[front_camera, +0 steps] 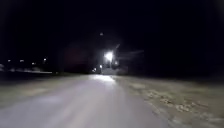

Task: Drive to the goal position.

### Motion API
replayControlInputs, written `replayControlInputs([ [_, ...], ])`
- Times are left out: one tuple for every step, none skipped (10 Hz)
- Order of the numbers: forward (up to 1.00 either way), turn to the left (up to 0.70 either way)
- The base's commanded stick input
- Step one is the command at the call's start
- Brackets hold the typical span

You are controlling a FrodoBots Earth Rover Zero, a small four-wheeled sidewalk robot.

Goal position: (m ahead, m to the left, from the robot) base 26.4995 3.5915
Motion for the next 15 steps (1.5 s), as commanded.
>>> replayControlInputs([
  [0.85, 0.03],
  [0.85, 0.03],
  [0.85, 0.03],
  [0.85, 0.03],
  [0.85, 0.06],
  [0.85, 0.08],
  [0.85, 0.08],
  [0.85, 0.06],
  [0.85, 0.03],
  [0.85, 0.03],
  [0.85, 0.03],
  [0.85, 0.03],
  [0.85, 0.03],
  [0.85, 0.03],
  [0.85, 0.03],
])
